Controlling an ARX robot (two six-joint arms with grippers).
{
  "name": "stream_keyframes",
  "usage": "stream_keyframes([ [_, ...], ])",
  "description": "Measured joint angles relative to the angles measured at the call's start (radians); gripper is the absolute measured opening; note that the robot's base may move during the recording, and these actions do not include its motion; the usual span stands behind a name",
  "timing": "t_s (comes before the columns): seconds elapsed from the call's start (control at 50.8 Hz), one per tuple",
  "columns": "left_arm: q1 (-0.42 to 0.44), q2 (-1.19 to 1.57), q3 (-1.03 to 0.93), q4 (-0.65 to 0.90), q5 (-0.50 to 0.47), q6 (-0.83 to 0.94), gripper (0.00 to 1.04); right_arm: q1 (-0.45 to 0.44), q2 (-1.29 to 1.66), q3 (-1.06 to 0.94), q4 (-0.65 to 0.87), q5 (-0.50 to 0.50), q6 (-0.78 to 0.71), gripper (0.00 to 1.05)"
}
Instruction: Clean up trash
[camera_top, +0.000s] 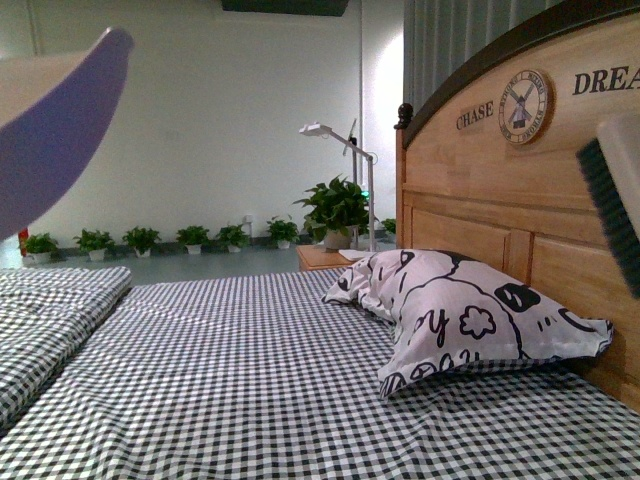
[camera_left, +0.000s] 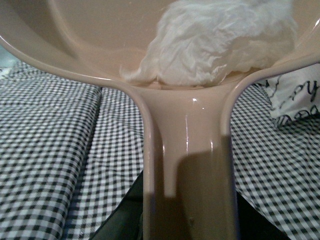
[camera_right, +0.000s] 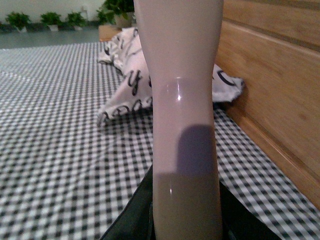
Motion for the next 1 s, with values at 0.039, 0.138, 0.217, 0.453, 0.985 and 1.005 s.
stream_keyframes([
  [0.039, 0.01, -0.013, -0.017, 0.0, 0.012, -0.005, 0.24, -0.019, -0.031, -0.034, -0.008, -0.012, -0.001, 0.18],
  [0.138, 0.035, -0.053, -0.061, 0.004, 0.031, -0.02, 0.24, -0.053, -0.096, -0.086, -0.015, -0.04, -0.002, 0.18],
  [0.217, 0.06, -0.097, -0.105, 0.007, 0.048, -0.03, 0.24, -0.085, -0.178, -0.137, -0.032, -0.087, -0.003, 0.18],
  [0.453, 0.164, -0.171, -0.169, 0.003, 0.148, -0.036, 0.24, -0.131, -0.277, -0.203, -0.069, -0.114, -0.003, 0.18],
  [0.985, 0.164, -0.181, -0.174, 0.002, 0.154, -0.035, 0.24, -0.131, -0.278, -0.203, -0.069, -0.12, -0.006, 0.18],
  [1.005, 0.164, -0.181, -0.174, 0.002, 0.154, -0.035, 0.24, -0.131, -0.278, -0.203, -0.069, -0.12, -0.006, 0.18],
])
